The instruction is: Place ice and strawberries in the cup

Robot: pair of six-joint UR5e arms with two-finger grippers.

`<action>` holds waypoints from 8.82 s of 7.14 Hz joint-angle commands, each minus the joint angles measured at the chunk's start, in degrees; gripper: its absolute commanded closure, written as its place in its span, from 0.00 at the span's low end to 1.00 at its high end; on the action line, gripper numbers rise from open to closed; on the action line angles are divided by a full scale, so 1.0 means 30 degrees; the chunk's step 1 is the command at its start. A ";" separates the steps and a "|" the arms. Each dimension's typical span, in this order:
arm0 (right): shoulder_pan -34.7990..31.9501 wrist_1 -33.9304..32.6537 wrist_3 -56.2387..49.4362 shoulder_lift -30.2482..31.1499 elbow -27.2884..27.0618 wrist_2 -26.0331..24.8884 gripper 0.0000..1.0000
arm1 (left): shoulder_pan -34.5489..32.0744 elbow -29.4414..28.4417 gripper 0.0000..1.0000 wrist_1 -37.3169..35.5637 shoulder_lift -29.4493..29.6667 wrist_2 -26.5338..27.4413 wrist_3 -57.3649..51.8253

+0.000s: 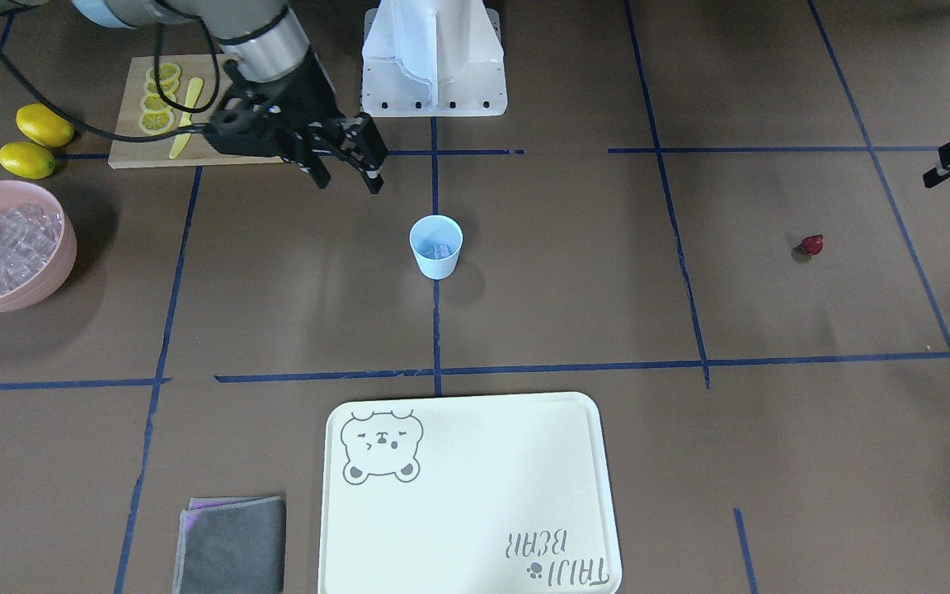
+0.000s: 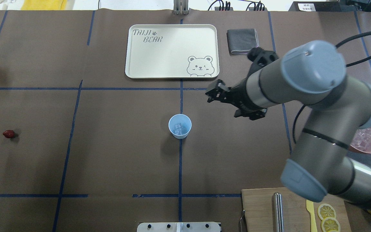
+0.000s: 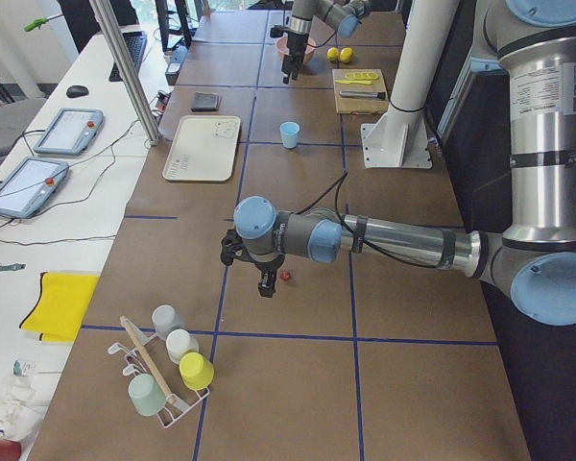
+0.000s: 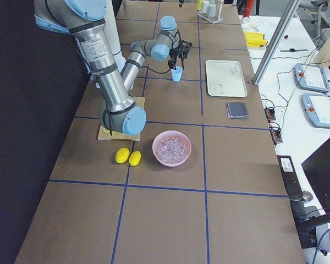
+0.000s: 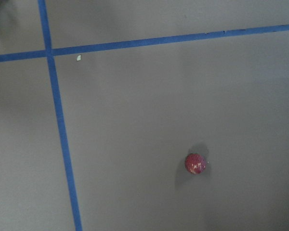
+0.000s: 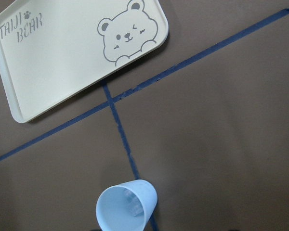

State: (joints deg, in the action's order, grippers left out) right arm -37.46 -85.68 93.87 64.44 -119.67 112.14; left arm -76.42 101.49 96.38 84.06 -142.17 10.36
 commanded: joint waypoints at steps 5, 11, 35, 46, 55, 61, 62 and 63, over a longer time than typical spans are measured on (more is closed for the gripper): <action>-0.3655 -0.0121 -0.6243 0.4447 -0.1652 0.3635 0.00 | 0.7924 -0.2512 0.01 0.6281 0.1483 0.5232 1.1666; -0.3683 -0.0121 -0.6243 0.4388 -0.1622 0.3518 0.00 | 0.7895 -0.2600 0.71 0.6311 0.0780 0.5409 1.1666; -0.7696 -0.0121 -1.2600 0.8430 -0.2413 0.5540 0.00 | 1.5225 -0.1785 0.17 0.6399 1.4785 1.1093 2.7046; -1.7922 -0.5540 -3.3957 1.0363 0.2685 0.7239 0.00 | -0.3985 0.1297 0.17 -0.3642 0.0807 0.3149 -0.7694; -1.7019 -0.5306 -3.3928 1.0248 0.3915 0.7328 0.00 | -0.4907 0.1561 0.00 -1.0096 -0.0012 0.0311 -0.9136; -1.6955 -0.4135 -3.3899 1.0804 0.4470 0.7327 0.00 | -0.4936 0.0651 0.00 -0.6434 -0.0188 0.0282 -0.6586; -1.6955 -0.4135 -3.3812 1.0775 0.4530 0.7385 0.00 | -0.4937 0.1000 0.00 -0.6434 -0.0536 0.0282 -0.6644; -1.6955 -0.4164 -3.3869 1.0775 0.4559 0.7385 0.00 | -0.4908 0.1032 0.00 -0.6434 -0.0742 0.0311 -0.6645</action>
State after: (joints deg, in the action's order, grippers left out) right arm -88.33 -98.12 -7.70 96.76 -106.18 134.26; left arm -91.20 104.20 76.98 82.63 -141.30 -9.55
